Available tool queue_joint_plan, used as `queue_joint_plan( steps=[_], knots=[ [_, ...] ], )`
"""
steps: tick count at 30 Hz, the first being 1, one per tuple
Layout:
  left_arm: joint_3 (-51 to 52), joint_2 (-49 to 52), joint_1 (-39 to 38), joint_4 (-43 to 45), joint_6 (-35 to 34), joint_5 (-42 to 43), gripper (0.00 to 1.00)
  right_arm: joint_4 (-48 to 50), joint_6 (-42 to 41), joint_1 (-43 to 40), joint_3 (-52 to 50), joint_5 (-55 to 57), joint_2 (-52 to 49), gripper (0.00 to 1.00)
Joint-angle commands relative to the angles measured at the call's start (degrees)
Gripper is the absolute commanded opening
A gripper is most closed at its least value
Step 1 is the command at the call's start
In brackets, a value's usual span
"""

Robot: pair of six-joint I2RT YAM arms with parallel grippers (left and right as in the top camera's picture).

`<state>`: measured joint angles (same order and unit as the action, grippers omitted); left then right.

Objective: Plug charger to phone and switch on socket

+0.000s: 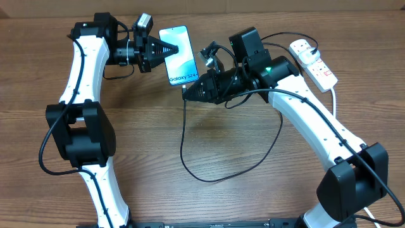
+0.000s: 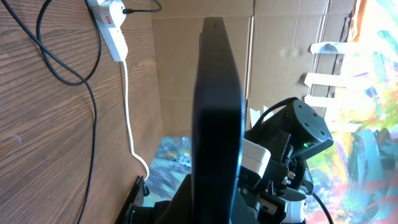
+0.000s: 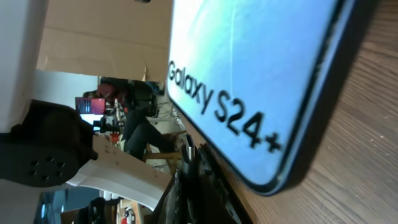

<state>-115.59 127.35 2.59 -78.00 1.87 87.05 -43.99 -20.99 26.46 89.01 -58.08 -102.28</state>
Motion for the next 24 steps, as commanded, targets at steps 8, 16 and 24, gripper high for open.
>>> queue_joint_plan(
  steps=[8, 16, 24],
  knots=[
    [-0.94, -1.66, -0.50, 0.00, 1.14, 3.63, 0.04, -0.15, 1.88, -0.22, -0.24, -1.92, 0.02, 0.04],
    [-0.94, -1.66, -0.50, 0.00, 1.11, 3.63, 0.04, -0.24, 1.86, -1.11, -0.24, -0.90, -0.02, 0.04],
    [-0.94, -1.66, -0.48, 0.02, 1.14, 3.63, 0.04, -0.20, 1.20, -1.25, -0.24, 0.11, -0.24, 0.04]
  ],
)
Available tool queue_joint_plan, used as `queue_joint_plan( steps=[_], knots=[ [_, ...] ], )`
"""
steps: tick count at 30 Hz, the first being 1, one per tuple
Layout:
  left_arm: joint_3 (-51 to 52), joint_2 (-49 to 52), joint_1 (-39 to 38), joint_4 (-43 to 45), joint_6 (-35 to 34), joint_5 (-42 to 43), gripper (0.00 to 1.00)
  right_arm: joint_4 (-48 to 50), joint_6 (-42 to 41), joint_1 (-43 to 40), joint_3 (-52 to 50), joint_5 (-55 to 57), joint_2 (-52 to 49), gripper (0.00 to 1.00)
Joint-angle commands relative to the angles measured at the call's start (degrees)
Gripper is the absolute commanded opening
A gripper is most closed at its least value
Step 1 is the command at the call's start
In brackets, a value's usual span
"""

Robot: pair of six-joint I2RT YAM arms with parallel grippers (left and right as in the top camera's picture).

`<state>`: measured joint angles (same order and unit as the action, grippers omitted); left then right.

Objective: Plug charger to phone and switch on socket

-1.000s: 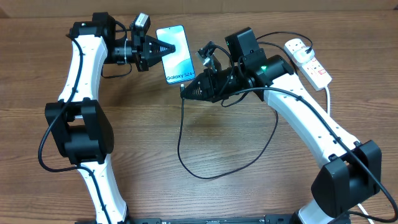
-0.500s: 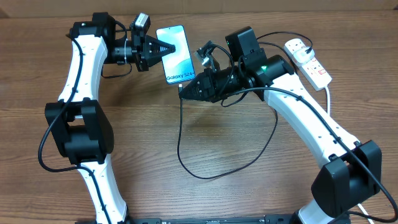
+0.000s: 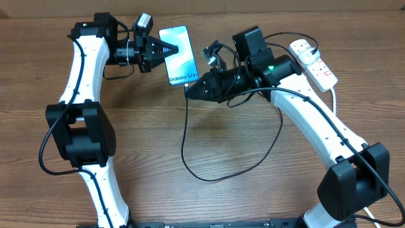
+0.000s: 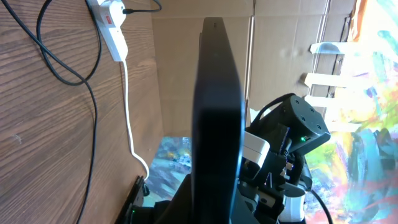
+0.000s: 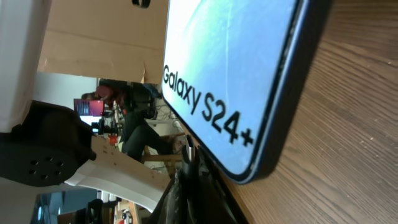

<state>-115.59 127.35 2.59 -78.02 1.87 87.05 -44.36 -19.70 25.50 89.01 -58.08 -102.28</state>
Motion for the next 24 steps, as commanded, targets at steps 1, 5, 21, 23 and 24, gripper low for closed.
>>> queue_joint_plan(
  steps=[1, 5, 21, 23, 24],
  knots=[
    [-0.94, -1.66, -0.48, 0.04, 1.14, 3.63, 0.04, 0.17, -0.09, -0.28, -0.24, 0.09, -0.28, 0.04],
    [-0.94, -1.66, -0.50, 0.07, 1.14, 3.63, 0.04, 0.66, -1.40, -0.26, -0.24, -0.11, -0.31, 0.04],
    [-0.94, -1.66, -0.50, 0.00, 1.11, 3.63, 0.04, 0.74, -1.75, -0.26, -0.26, -0.46, -0.39, 0.04],
    [-0.94, -1.66, -0.50, 0.00, 1.09, 3.63, 0.04, 0.76, -1.79, -0.26, -0.26, -0.46, -0.39, 0.04],
    [-0.94, -1.66, -0.50, 0.02, 1.09, 3.63, 0.04, 0.72, -1.79, -0.26, -0.26, -0.46, -0.42, 0.04]
  ],
)
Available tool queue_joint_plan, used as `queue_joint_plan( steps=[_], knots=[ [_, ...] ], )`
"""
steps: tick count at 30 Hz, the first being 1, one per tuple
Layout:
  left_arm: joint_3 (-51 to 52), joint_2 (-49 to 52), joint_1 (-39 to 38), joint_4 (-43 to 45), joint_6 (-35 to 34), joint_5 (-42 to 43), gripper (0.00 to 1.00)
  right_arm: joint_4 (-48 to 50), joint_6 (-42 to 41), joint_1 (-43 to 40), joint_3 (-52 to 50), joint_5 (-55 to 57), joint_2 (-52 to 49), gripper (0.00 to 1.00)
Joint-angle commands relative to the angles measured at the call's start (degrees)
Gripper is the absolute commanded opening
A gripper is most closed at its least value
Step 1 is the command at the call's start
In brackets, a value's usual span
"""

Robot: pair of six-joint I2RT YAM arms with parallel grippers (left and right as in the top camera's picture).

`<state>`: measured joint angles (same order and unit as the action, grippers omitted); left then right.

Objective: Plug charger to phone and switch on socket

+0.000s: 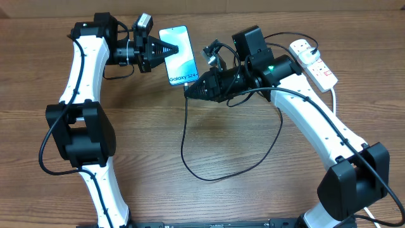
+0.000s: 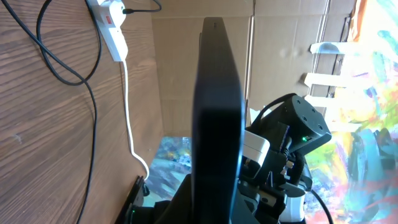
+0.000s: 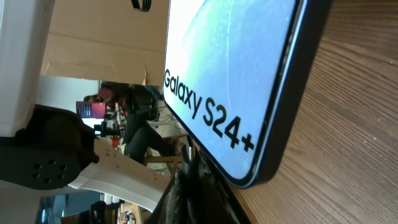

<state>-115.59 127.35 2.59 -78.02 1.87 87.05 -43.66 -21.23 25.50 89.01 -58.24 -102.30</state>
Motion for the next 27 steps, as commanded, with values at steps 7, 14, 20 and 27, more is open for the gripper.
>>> queue_joint_plan(
  steps=[7, 14, 20, 27],
  knots=[
    [-0.94, -1.66, -0.50, 0.02, 0.70, 3.63, 0.04, -0.57, -0.26, -0.26, -0.26, -0.31, -0.39, 0.04],
    [-0.94, -1.66, -0.50, 0.04, 0.70, 3.63, 0.04, -0.52, -0.48, -0.26, -0.26, -0.33, -0.37, 0.04],
    [-0.94, -1.66, -0.85, 0.07, 0.72, 3.63, 0.04, 0.59, -1.53, -0.07, -0.26, -0.33, -0.39, 0.04],
    [-0.94, -1.66, -1.27, 0.07, 0.72, 3.63, 0.04, 0.17, -1.55, -0.07, -0.26, 0.17, -0.42, 0.04]
  ],
)
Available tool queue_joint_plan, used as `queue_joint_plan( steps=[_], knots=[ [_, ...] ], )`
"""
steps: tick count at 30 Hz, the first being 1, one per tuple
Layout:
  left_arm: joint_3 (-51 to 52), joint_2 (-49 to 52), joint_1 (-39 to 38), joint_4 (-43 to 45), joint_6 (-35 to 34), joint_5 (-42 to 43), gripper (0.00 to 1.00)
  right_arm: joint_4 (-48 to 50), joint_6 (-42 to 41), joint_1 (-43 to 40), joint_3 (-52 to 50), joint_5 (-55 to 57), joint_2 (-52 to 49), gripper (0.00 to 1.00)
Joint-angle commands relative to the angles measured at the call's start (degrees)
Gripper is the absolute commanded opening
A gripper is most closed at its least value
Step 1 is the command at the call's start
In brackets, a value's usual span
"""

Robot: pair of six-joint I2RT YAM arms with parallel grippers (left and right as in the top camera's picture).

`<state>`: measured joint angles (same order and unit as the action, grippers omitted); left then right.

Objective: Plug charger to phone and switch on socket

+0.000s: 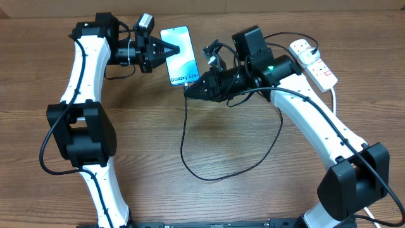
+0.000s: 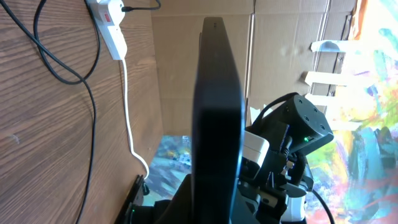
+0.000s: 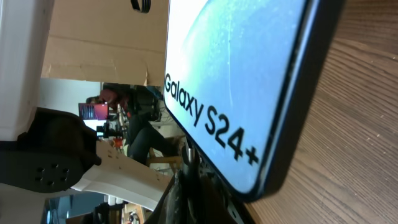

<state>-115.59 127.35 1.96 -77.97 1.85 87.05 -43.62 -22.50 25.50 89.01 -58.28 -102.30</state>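
Note:
The phone point(image 1: 180, 56), its lit screen reading "Galaxy S24+" point(image 3: 236, 81), is held up off the wooden table at the back centre. My left gripper point(image 1: 169, 50) is shut on its left edge; the left wrist view shows the phone edge-on point(image 2: 217, 93). My right gripper point(image 1: 188, 90) is shut on the charger plug point(image 3: 187, 152), whose metal tip sits right by the phone's bottom edge; whether it is in the port is hidden. The white socket strip point(image 1: 314, 62) lies at the back right with the charger plugged in.
The black charger cable point(image 1: 183, 139) hangs from the plug, loops across the table's middle point(image 1: 209, 178) and runs up to the strip. The strip's own white lead point(image 1: 333, 95) runs off the right side. The strip also shows in the left wrist view point(image 2: 109, 28).
The phone and my left gripper have shifted very slightly to the right. In the right wrist view the phone's bottom corner now sits lower and closer over the plug tip.
Throughout, my left gripper held the phone up and my right gripper held the plug at its bottom edge. The plug's place against that edge shifted a little between moments, and the phone's bottom corner now overlaps the plug tip most closely.

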Motion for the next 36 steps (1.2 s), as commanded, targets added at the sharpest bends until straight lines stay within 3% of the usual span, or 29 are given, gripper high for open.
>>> queue_joint_plan(
  steps=[1, 36],
  knots=[
    [-0.94, -1.66, -0.63, 0.00, 0.72, 3.63, 0.04, -0.07, -0.26, -0.07, -0.26, 0.66, -0.42, 0.04],
    [-0.94, -1.66, -0.66, 0.00, 2.64, 3.65, 0.04, -2.25, -0.02, -1.77, -0.26, -3.61, -0.63, 0.04]
  ],
)
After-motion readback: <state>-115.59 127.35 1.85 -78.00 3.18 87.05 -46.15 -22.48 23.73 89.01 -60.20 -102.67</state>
